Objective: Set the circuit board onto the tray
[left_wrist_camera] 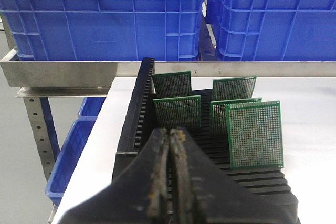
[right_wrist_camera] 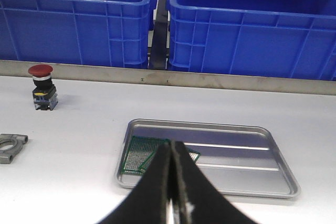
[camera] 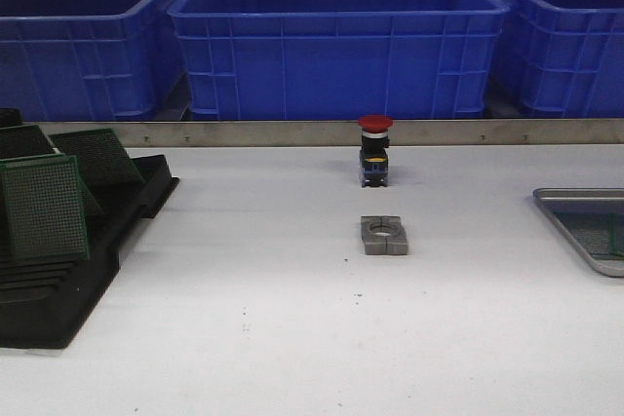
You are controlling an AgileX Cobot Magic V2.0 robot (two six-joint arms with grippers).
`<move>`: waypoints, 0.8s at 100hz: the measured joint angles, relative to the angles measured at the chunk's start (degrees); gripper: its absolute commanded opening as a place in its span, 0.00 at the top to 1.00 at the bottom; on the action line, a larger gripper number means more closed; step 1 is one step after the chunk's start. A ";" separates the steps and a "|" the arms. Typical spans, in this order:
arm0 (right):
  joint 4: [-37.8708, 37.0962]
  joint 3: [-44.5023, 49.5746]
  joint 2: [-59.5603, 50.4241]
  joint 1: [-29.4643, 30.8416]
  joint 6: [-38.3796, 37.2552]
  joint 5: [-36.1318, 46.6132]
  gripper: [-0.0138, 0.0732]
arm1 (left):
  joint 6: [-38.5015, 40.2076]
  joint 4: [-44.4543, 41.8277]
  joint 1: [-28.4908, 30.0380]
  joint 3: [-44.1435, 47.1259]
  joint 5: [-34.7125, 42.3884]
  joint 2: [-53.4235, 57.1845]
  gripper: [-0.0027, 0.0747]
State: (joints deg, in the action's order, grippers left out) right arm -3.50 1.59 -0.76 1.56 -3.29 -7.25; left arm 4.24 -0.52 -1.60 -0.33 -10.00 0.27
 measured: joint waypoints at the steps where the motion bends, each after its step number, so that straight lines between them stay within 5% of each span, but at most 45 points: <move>1: 0.00 0.00 0.00 0.01 -0.02 -0.02 0.91 | 0.00 0.00 0.00 0.00 0.00 0.00 0.99; 80: -0.13 0.00 0.00 0.01 -0.35 -0.80 0.91 | 0.00 0.00 0.00 0.00 0.00 0.00 0.99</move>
State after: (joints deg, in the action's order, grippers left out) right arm -3.63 1.59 -0.76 1.57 -3.64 -8.04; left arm 4.24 -0.52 -1.60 -0.33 -10.00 0.27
